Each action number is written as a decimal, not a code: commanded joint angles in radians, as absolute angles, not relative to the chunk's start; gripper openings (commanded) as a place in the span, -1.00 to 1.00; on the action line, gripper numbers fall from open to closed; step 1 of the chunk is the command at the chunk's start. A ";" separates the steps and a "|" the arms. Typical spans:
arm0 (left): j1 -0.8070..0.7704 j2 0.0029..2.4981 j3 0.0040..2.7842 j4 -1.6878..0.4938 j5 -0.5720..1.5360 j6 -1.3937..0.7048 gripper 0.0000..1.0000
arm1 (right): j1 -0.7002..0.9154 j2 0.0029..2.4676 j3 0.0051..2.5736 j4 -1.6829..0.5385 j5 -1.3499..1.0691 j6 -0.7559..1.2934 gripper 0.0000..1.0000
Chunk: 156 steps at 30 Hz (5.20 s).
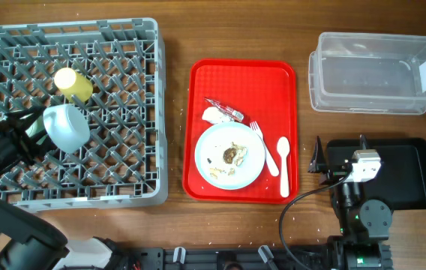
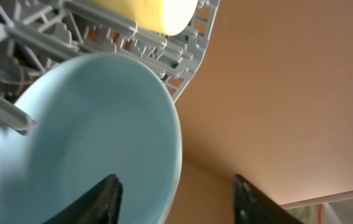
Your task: Sort waste into correct bins and load items into the dishwasher rack
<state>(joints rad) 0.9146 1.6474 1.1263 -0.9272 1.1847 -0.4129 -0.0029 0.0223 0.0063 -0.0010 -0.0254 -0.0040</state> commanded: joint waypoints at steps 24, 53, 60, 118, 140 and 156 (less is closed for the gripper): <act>0.382 1.559 1.358 -1.093 -0.070 -0.579 -0.92 | -0.002 0.017 0.006 0.002 -0.039 0.006 1.00; 0.021 1.349 1.359 -0.958 0.417 -0.452 0.91 | -0.002 0.017 0.006 0.002 -0.039 0.006 1.00; -0.438 1.654 1.359 -0.686 0.068 -0.513 0.87 | -0.002 0.017 0.006 0.002 -0.039 0.007 1.00; 0.253 1.550 1.376 -0.644 0.299 -0.768 1.00 | 0.393 2.132 1.702 -0.697 -0.474 -0.120 0.46; 0.253 1.550 1.376 -0.644 0.299 -0.768 1.00 | 0.572 2.237 1.693 -0.664 -0.001 -0.154 -0.28; 0.253 1.550 1.376 -0.644 0.299 -0.768 1.00 | 0.221 1.938 1.846 -0.665 0.324 0.227 -0.92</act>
<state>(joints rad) 0.2516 1.5688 1.3613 -0.6468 0.2871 -0.7620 0.3519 2.0476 1.8145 -0.6575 0.2379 0.0948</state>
